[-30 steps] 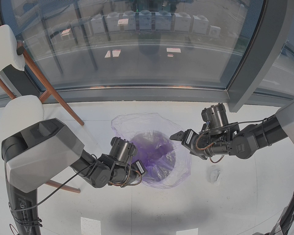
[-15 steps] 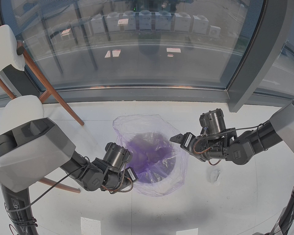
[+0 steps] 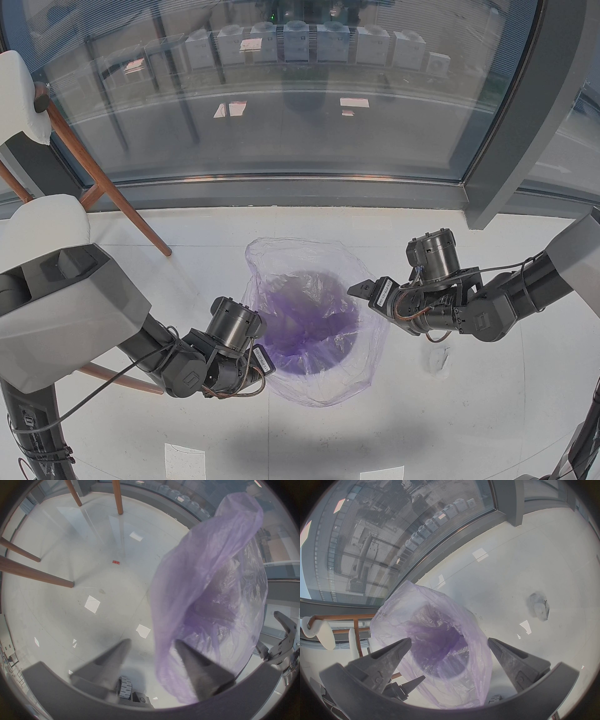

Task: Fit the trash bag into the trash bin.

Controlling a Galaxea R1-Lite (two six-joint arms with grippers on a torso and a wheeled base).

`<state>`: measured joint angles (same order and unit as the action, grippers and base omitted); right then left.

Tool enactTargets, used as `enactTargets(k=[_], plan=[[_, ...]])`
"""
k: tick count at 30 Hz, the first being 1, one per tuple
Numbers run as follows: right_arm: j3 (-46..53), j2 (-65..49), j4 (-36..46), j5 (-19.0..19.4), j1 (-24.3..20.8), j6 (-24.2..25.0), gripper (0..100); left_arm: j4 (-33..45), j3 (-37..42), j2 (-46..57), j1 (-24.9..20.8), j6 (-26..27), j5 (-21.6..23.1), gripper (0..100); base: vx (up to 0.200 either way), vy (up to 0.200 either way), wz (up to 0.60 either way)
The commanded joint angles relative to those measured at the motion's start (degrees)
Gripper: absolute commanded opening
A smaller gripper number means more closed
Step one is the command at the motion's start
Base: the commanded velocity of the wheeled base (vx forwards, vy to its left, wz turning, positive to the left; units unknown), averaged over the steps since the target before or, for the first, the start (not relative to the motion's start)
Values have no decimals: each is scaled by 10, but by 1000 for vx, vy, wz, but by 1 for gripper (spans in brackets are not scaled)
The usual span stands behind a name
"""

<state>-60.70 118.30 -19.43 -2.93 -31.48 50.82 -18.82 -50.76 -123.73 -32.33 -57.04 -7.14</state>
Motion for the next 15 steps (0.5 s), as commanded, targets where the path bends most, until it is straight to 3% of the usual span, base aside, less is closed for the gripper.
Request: enactTargets(k=[1,15], plan=[[0,-11,0,0,5,1,100,0,22,43,6,0,-12,100,0,0,0],[56,-94,1,7,12,10,100,-3,117,306,14,4,-11,100,0,0,0]])
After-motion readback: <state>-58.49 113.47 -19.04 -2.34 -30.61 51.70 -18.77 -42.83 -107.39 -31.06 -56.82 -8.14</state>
